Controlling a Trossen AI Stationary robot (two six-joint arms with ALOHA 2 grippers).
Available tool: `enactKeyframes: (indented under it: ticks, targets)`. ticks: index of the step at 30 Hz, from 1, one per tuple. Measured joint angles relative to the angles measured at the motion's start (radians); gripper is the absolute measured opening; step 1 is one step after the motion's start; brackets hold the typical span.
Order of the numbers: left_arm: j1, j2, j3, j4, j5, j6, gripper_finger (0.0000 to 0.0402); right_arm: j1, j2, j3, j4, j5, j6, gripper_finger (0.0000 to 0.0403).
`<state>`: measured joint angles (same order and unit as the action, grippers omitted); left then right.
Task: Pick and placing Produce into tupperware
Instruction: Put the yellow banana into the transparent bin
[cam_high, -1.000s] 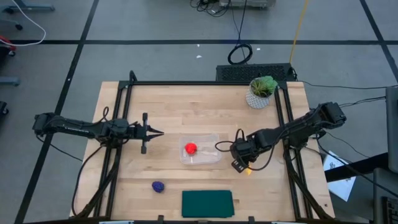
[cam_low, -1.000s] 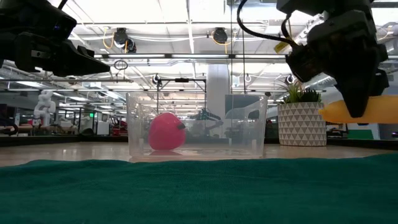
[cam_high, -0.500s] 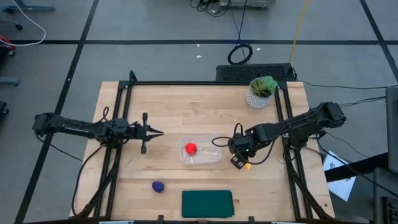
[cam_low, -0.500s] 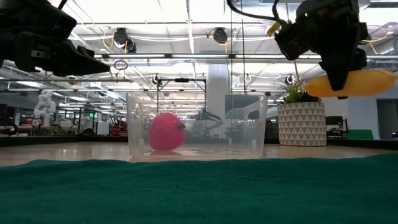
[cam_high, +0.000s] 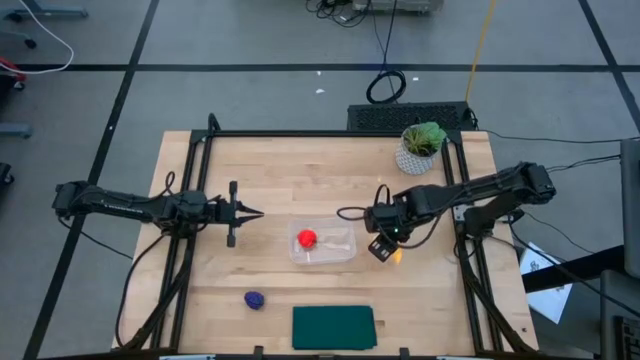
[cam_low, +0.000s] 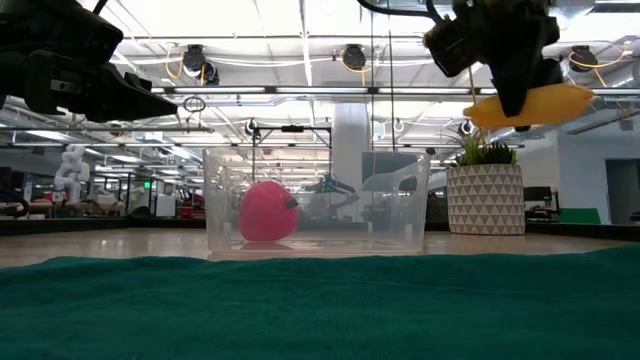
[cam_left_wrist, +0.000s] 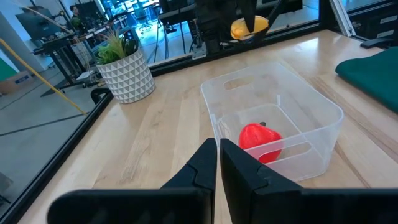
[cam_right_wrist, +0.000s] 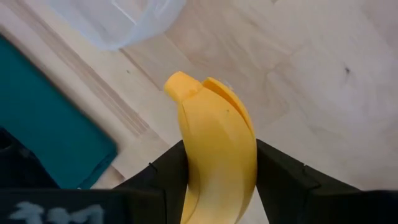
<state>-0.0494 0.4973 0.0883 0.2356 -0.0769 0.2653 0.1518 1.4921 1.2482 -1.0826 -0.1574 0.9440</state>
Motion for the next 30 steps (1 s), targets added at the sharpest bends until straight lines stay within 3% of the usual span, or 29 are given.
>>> enactKeyframes:
  ticks: [30]
  targets:
    - [0.000, 0.000, 0.000, 0.000, 0.000, 0.001, 0.0026, -0.202, 0.000, 0.167, -0.247, -0.057, -0.185, 0.0147]
